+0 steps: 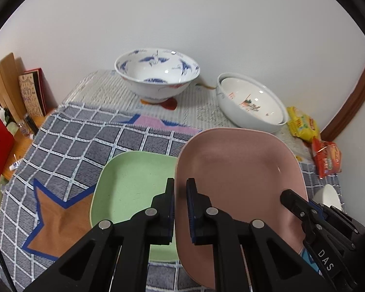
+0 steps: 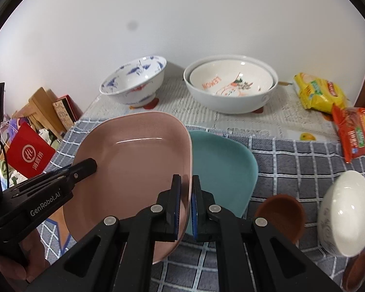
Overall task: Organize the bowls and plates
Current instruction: 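Grasp the pink plate rim with both grippers and lift it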
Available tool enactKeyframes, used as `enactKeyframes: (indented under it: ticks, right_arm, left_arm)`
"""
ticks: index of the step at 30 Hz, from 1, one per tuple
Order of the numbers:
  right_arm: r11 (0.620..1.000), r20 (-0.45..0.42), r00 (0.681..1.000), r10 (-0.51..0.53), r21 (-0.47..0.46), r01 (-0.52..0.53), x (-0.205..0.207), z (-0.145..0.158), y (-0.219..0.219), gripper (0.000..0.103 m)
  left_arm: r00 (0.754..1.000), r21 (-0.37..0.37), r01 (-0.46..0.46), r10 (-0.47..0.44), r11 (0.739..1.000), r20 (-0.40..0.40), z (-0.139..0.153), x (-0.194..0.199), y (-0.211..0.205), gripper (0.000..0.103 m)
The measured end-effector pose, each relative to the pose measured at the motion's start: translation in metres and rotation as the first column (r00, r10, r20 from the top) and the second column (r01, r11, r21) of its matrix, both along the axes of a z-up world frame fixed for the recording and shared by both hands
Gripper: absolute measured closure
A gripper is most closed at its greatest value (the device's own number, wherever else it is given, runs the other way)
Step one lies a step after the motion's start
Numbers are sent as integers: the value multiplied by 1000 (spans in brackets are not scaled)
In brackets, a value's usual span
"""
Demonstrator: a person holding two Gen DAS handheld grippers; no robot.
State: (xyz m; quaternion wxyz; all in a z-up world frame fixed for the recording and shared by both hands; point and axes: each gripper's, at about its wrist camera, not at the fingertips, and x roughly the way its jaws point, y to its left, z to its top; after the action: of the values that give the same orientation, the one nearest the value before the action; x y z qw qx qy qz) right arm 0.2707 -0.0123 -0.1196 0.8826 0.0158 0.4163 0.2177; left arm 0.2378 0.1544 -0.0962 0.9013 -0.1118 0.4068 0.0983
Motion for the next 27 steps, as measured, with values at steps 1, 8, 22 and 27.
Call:
enactKeyframes:
  ticks: [1, 8, 22, 27]
  right_arm:
    - [1000, 4, 1000, -4, 2, 4, -4, 4, -2, 95]
    - [1000, 32, 999, -23, 9, 23, -28, 27, -6, 96]
    - [999, 58, 998, -36, 20, 35, -58, 45, -2, 96]
    - [1000, 58, 998, -16, 20, 15, -60, 44, 11, 96]
  left_arm:
    - [1000, -5, 3, -3, 1000, 3, 3, -2, -1, 94]
    - [999, -10, 22, -22, 1000, 31, 24, -25, -6, 94]
    - [998, -8, 34, -33, 999, 52, 40, -50, 4, 94]
    - [999, -6, 18, -18, 1000, 47, 39, -53, 19, 94]
